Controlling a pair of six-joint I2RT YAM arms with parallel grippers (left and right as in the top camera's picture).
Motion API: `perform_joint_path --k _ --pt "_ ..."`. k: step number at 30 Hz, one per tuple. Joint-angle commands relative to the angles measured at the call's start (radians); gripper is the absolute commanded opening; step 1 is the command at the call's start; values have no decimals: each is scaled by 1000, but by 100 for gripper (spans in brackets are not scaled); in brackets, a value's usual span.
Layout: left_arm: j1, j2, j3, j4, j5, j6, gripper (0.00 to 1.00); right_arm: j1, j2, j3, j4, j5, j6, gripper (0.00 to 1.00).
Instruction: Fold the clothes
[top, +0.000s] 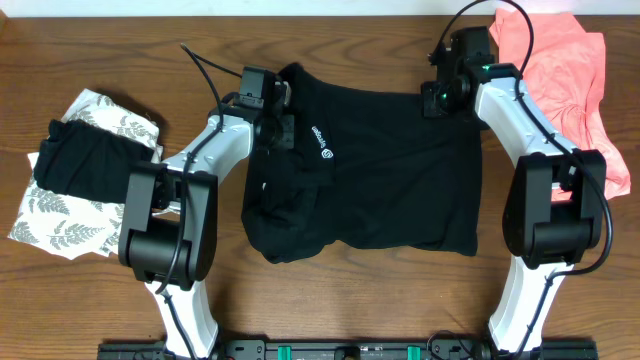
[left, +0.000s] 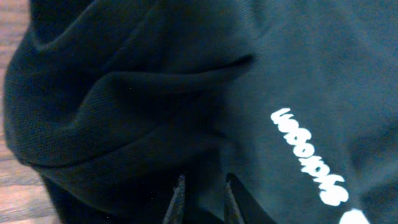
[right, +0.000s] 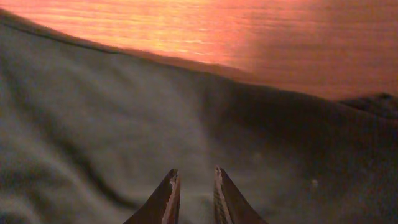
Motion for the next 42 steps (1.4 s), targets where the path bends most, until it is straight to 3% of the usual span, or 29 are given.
perform_joint_path --k 1,16,22,29,34,36,38,42 --pt "10 18 5 -14 -43 31 21 -3 39 -2 -4 74 17 17" --pt "100 18 5 -124 -124 45 19 -98 171 -3 -58 377 77 12" --pt "127 18 5 -153 -146 62 19 -184 171 -2 -71 374 77 11" --pt "148 -2 18 -140 -145 62 15 -196 161 6 -57 237 -15 17" --pt "147 -73 31 -112 -134 62 22 -184 57 14 7 -36 -78 20" --pt "145 -93 31 -114 -116 62 22 -177 -4 14 64 -214 -81 18" --pt "143 -100 31 -116 -73 62 22 -156 -61 14 150 -409 -58 9" --pt "128 -100 31 -118 -55 60 22 -75 -99 14 271 -470 43 3"
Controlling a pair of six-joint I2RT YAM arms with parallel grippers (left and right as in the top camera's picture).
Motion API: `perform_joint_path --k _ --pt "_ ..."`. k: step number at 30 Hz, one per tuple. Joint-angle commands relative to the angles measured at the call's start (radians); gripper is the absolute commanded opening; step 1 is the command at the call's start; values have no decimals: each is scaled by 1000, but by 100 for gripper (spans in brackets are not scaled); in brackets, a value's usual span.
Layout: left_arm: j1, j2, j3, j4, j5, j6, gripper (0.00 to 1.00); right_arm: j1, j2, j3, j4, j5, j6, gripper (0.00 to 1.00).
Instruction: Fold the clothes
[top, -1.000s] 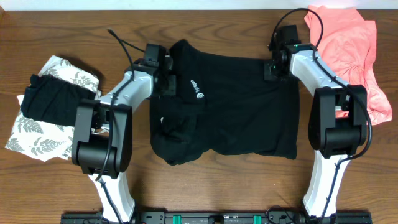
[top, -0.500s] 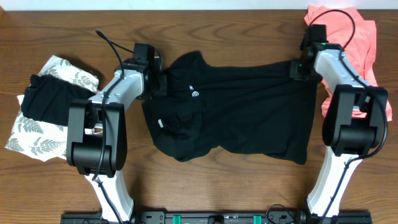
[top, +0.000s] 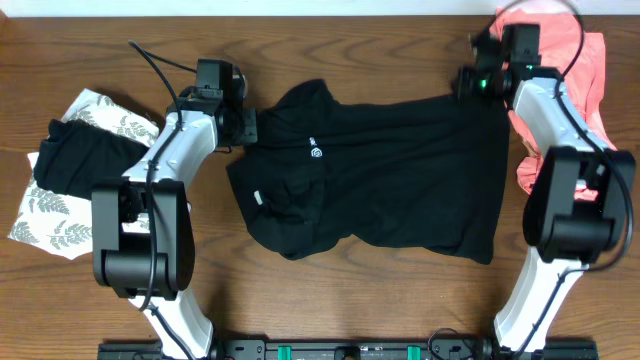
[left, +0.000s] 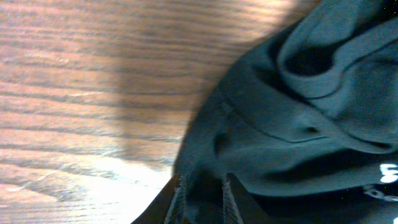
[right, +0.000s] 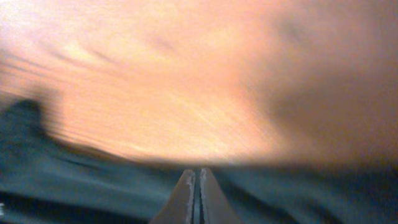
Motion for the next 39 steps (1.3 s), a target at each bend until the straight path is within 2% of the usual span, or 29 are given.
perform_joint_path --k 1,5,8,9,11,12,15,23,32,36,39 --pt "-18 -13 19 -3 23 8 22 99 -76 9 55 -190 71 4" --pt "-35 -11 19 -10 22 10 22 239 -49 8 156 -136 71 6" --pt "-44 -6 19 -19 22 11 22 350 -4 8 235 -11 70 11" --pt "-47 -5 19 -24 22 10 22 383 16 8 262 40 70 15" --pt "-51 -3 18 -35 22 11 23 431 56 8 313 103 69 31" --pt "-53 -1 18 -43 21 11 23 448 77 8 341 117 70 34" --pt "-54 0 18 -74 21 11 23 472 135 8 412 121 71 47" --pt "-54 0 17 -127 19 19 23 451 266 8 523 169 105 60" --pt "-54 0 17 -127 19 19 23 436 318 8 558 221 131 65" --pt "-54 0 17 -122 19 18 23 448 331 8 560 210 161 56" --pt "-54 0 17 -116 19 18 23 468 335 8 556 210 160 55"
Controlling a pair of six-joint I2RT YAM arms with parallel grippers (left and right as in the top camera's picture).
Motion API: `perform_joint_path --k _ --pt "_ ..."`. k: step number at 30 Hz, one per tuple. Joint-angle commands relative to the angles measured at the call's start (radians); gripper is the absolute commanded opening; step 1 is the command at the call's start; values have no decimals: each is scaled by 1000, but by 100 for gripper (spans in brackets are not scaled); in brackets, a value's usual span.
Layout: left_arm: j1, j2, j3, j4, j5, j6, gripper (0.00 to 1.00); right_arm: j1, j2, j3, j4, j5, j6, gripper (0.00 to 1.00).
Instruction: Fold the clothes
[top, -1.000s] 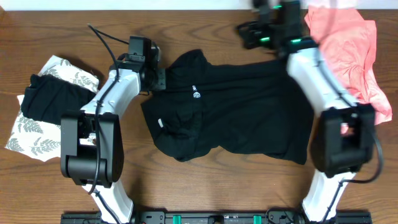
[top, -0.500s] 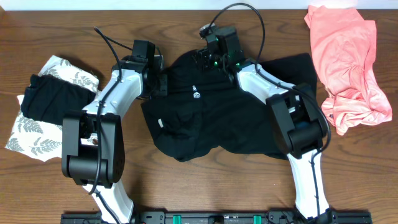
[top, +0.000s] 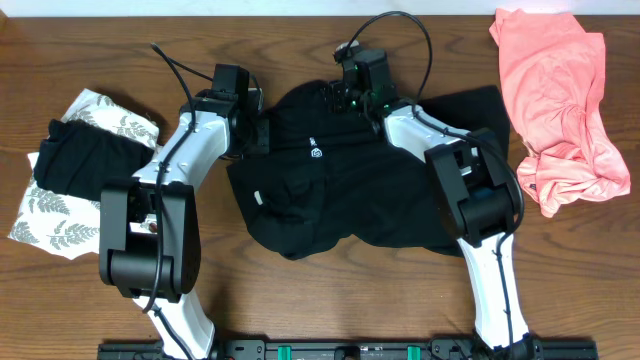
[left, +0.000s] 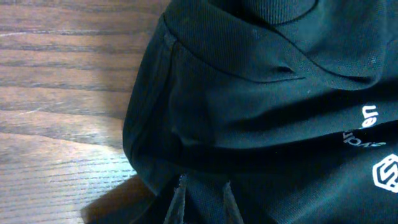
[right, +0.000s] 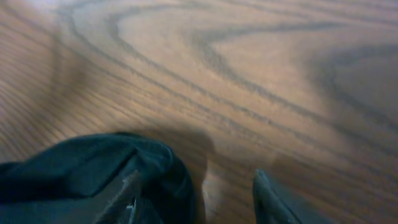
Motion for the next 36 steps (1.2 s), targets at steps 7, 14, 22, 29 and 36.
perform_joint_path --k 7,14,22,29,36 --pt "-1 0 16 8 -5 17 23 34 26 -2 -35 13 17 46" --pt "-1 0 16 10 -5 18 23 34 26 -2 -42 -95 -11 58" --pt "-1 0 16 14 -5 18 23 39 26 -2 -78 -24 -21 27" --pt "-1 2 15 16 -5 18 23 2 25 -2 -19 64 -13 4" --pt "-1 6 -5 16 -6 26 23 -72 23 43 -8 -47 7 5"
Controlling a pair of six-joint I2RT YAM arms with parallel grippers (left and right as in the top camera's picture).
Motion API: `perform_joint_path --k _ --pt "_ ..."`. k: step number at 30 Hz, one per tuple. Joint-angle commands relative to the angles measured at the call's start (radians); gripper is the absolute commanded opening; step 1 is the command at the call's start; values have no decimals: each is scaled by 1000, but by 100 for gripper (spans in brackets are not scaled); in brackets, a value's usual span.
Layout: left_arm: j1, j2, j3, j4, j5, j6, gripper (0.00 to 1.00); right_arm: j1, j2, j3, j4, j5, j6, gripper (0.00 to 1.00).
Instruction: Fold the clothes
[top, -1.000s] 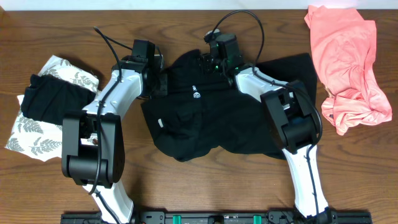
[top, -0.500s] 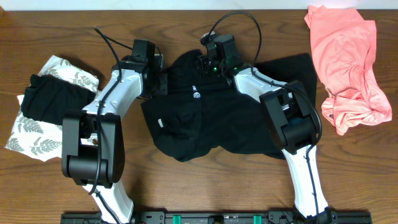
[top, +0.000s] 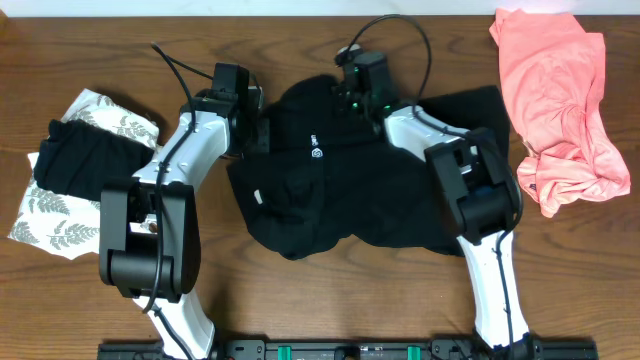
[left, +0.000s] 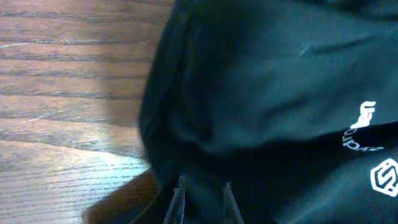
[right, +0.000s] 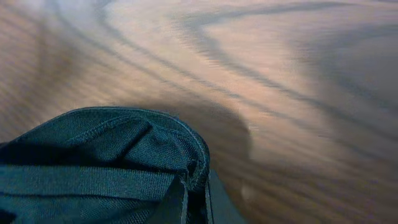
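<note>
A black polo shirt (top: 380, 190) lies crumpled across the middle of the wooden table (top: 90, 300), its white chest logo (top: 316, 152) facing up. My left gripper (top: 258, 128) sits at the shirt's left shoulder. In the left wrist view, the left gripper (left: 203, 190) is shut on a bunch of the dark fabric (left: 261, 74). My right gripper (top: 345, 100) is at the collar at the shirt's top middle. The right wrist view shows the right gripper (right: 197, 190) shut on the collar's stitched edge (right: 124, 137).
A pink garment (top: 560, 90) is heaped at the far right. At the left, a folded black garment (top: 75, 160) rests on a leaf-print cloth (top: 60, 225). Cables loop above both wrists near the table's far edge.
My right gripper, open just beside the collar before, is now shut on the collar's edge. The left gripper stays shut on the left shoulder, with the fabric slightly shifted.
Both grippers first held the shirt's top edge, left near the collar, right at the top right corner. Then they stood wider apart with the shirt stretched out. The right gripper then had let go and was open at the collar, and now grips it.
</note>
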Motion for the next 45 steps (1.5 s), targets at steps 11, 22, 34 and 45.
perform_joint_path --k 11,22,34,45 --pt "-1 6 -26 12 -9 19 23 -119 11 58 19 -89 33 16" --pt "-1 -40 -1 32 -8 34 28 -241 -119 61 -173 -227 33 63" --pt "-100 -143 11 107 63 118 22 -319 -447 61 -995 -30 29 10" --pt "-134 61 11 359 85 124 5 -320 -424 -49 -1104 90 32 1"
